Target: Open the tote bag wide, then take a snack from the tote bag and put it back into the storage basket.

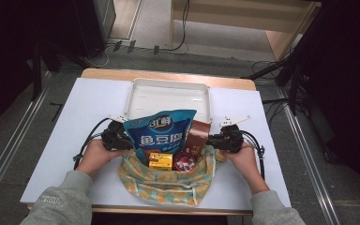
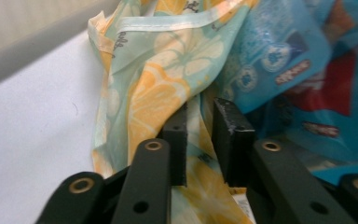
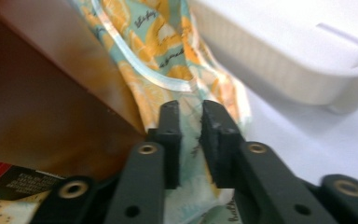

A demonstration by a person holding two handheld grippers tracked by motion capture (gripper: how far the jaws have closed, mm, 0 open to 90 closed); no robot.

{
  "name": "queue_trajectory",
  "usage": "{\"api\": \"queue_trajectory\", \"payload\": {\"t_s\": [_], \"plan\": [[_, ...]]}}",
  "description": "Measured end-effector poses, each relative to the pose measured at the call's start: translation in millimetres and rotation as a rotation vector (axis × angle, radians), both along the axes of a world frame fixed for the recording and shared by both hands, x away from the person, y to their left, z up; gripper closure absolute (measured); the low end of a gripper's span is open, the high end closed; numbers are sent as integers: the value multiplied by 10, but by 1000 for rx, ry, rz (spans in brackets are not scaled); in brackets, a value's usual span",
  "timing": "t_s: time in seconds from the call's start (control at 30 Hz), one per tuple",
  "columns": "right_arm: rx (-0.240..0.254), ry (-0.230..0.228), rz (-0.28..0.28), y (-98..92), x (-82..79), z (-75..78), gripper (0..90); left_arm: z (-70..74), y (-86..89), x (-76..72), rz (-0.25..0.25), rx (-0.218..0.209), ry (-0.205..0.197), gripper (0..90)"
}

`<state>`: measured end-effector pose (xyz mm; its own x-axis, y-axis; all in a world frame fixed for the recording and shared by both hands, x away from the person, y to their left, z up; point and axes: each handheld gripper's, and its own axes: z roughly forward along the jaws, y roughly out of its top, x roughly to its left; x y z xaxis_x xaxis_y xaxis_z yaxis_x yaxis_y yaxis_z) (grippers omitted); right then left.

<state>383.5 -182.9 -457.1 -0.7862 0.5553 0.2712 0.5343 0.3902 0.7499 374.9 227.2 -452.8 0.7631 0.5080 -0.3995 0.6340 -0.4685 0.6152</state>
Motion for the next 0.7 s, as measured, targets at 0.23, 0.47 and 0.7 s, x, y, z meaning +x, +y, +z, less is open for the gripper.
{"api": "queue_trajectory", "payload": {"t_s": [0.23, 0.47, 0.7], "plan": [[11, -29, -50, -126, -10, 71, 673, 104, 49, -41, 3, -8, -9, 672], [22, -17, -70, -188, 13, 73, 597, 191, 94, -83, 3, -15, -11, 625], [12, -8, -75, -182, 18, 65, 542, 298, 158, -171, -4, -32, -27, 554]]}}
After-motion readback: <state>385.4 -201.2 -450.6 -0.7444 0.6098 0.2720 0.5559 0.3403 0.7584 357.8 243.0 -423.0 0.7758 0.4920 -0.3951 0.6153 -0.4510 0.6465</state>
